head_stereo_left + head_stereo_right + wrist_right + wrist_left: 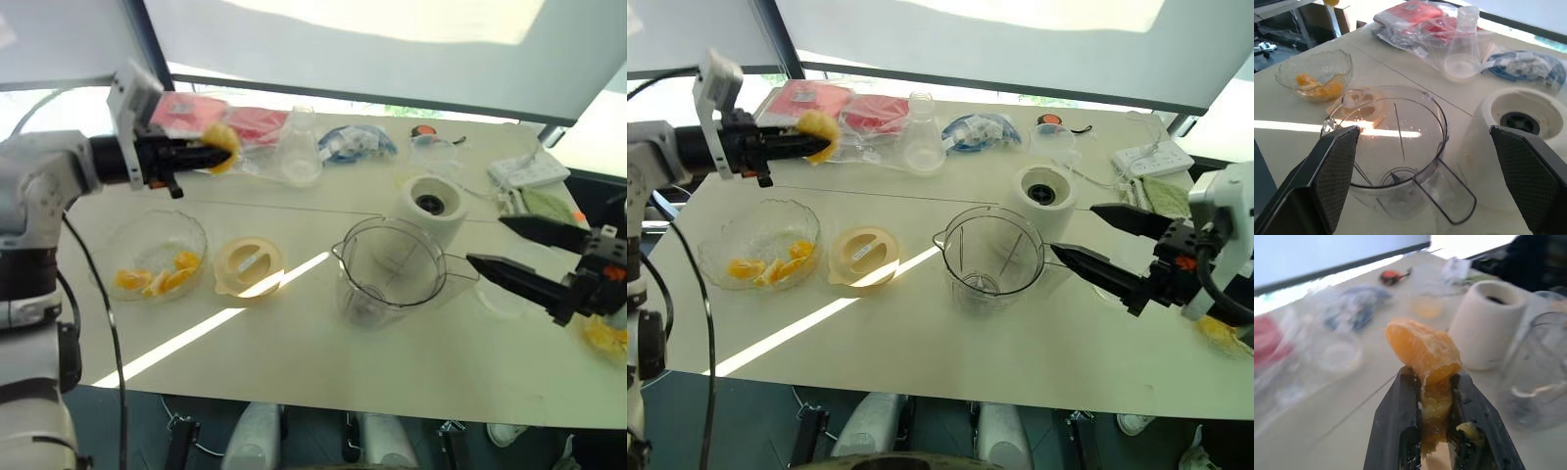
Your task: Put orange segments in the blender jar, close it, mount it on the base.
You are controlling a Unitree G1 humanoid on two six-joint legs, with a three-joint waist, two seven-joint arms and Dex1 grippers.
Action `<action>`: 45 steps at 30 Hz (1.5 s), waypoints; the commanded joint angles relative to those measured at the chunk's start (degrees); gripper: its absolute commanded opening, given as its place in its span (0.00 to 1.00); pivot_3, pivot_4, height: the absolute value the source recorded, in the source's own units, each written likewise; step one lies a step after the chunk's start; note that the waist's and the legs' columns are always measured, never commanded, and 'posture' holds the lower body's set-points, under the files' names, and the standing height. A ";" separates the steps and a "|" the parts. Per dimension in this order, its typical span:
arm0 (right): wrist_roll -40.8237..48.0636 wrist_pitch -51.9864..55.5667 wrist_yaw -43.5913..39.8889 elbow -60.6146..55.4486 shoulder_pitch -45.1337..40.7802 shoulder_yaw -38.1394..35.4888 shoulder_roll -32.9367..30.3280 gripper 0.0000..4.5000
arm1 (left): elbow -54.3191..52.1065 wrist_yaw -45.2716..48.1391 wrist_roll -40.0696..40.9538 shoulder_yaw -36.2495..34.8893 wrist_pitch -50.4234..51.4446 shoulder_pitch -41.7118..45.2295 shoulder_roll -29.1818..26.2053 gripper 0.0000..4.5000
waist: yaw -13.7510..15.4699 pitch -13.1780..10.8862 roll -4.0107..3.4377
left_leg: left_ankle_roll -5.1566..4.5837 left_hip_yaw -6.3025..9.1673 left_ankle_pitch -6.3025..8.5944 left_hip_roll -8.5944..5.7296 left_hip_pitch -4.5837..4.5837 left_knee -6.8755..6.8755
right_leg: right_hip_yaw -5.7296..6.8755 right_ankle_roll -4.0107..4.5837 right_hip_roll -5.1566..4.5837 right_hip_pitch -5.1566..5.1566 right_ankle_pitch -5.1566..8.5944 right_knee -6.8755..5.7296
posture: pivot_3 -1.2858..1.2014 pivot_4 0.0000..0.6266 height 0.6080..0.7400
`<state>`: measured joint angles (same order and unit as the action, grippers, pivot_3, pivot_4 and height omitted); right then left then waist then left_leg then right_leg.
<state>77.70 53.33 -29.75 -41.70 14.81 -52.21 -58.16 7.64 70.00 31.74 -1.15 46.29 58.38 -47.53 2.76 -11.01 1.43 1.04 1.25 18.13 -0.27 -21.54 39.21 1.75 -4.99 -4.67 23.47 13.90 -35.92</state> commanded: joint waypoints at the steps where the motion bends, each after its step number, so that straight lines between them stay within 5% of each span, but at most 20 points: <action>1: -0.90 -1.49 0.13 -3.59 3.59 -4.24 3.46 1.00 | 3.28 11.78 1.70 5.12 -3.73 6.98 4.48 0.14 | -0.46 0.02 -0.04 | -0.04 -0.01 0.02 0.00 0.04 0.00 | -0.02 -0.01 0.01 -0.02 0.00 0.01 | 0.52 0.24 1.00; 9: -2.28 -7.52 10.52 -13.07 9.44 -1.54 12.37 1.00 | 14.03 22.30 -2.43 15.27 -10.47 14.80 19.40 0.14 | -1.65 -0.03 -0.16 | -0.22 -0.06 0.12 -0.02 0.07 0.00 | -0.10 -0.27 0.19 0.10 -0.12 -0.15 | 0.52 0.24 1.00; 21: -2.14 -14.94 17.44 -17.78 15.66 0.08 13.85 1.00 | 19.68 21.48 -15.05 27.08 -29.65 11.87 27.93 0.14 | -1.91 -0.04 -0.22 | -0.22 -0.01 0.12 0.01 0.05 0.01 | -0.12 -0.26 0.18 0.09 -0.12 -0.12 | 0.52 0.24 1.00; 23: -2.77 -15.97 17.19 -17.63 16.53 0.39 14.21 1.00 | 21.20 20.48 -15.98 26.34 -29.68 12.28 29.41 0.14 | -1.92 -0.04 -0.21 | -0.22 -0.02 0.12 0.00 0.03 0.01 | -0.12 -0.26 0.17 0.09 -0.12 -0.10 | 0.52 0.24 1.00; 29: -4.07 -17.69 16.51 -17.48 19.08 0.83 14.57 1.00 | 24.86 15.37 -18.84 22.89 -35.43 12.29 32.02 0.76 | -1.98 -0.04 -0.21 | -0.26 0.00 0.14 0.01 0.03 0.00 | -0.11 -0.28 0.17 0.10 -0.11 -0.10 | 0.52 0.24 1.00; 36: -7.77 -18.96 16.40 -17.45 21.20 2.11 15.10 1.00 | 23.51 6.98 -10.41 9.70 -31.71 12.53 35.66 0.76 | -1.95 -0.04 -0.22 | -0.26 0.02 0.14 0.07 0.05 0.01 | -0.10 -0.29 0.18 0.09 -0.12 -0.13 | 0.52 0.24 1.00; 42: -21.22 -23.98 19.54 -18.30 21.93 6.44 18.47 1.00 | 10.48 -5.33 -2.12 -0.02 -16.28 7.61 33.93 0.76 | -2.13 0.01 -0.29 | -0.26 0.04 0.14 0.07 0.06 -0.01 | -0.10 -0.33 0.18 0.10 -0.11 -0.13 | 0.52 0.24 1.00; 45: -31.61 -27.31 19.74 -18.30 25.20 8.70 19.85 1.00 | 1.29 -8.05 -4.14 0.64 -17.17 0.50 30.92 0.76 | -2.07 0.17 -0.57 | -0.26 0.01 0.14 0.08 0.12 -0.01 | -0.14 -0.33 0.16 0.08 -0.11 -0.17 | 0.52 0.24 1.00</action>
<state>51.02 28.67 -10.45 -58.50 38.97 -43.44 -39.40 13.69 63.56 27.81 0.26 28.84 59.98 -15.87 0.68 -10.85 0.86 0.79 1.27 18.26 -0.19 -21.41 39.20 1.62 -5.32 -4.51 23.55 13.80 -36.12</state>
